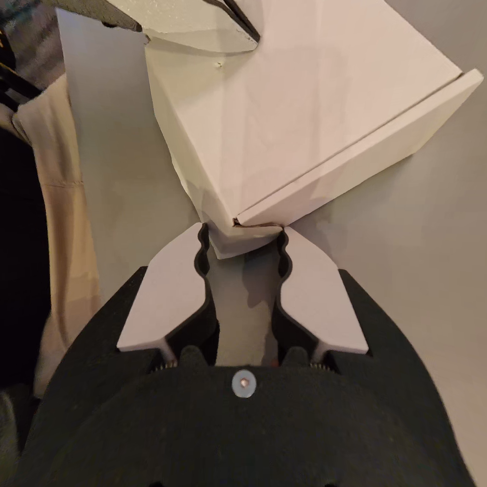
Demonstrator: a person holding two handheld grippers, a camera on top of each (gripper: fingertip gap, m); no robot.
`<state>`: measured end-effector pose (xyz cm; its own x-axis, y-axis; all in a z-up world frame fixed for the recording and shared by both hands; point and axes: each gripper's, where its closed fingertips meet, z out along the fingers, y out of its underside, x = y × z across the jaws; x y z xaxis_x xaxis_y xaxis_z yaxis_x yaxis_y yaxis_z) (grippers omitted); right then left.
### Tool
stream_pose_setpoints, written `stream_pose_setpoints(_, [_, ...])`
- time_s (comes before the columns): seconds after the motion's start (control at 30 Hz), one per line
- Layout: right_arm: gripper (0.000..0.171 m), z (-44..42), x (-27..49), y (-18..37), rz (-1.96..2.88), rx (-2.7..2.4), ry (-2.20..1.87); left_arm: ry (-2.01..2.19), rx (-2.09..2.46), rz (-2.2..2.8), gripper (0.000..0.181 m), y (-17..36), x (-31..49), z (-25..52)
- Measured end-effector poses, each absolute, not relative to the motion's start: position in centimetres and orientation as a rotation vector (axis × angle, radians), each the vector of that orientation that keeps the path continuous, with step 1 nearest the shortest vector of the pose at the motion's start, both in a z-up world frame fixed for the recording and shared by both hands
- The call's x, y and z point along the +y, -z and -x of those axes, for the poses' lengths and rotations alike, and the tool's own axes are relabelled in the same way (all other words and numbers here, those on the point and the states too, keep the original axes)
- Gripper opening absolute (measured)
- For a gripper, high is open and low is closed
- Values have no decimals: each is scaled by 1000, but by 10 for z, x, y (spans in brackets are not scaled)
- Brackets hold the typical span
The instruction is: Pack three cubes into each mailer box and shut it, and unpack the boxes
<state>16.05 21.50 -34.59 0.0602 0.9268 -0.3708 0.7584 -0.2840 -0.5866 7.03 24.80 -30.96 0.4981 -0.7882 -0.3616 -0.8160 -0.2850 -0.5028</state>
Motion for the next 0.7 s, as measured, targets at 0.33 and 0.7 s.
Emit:
stream_pose_setpoints(0.33, [55,-160,197,342,2239,-1605,-1098,-84,1311,2098,0,310,248,-70])
stream_pose_setpoints(0.7, [67,-158,191,344,2288,-1547,-917,-97,1313,2097,0,310,248,-70])
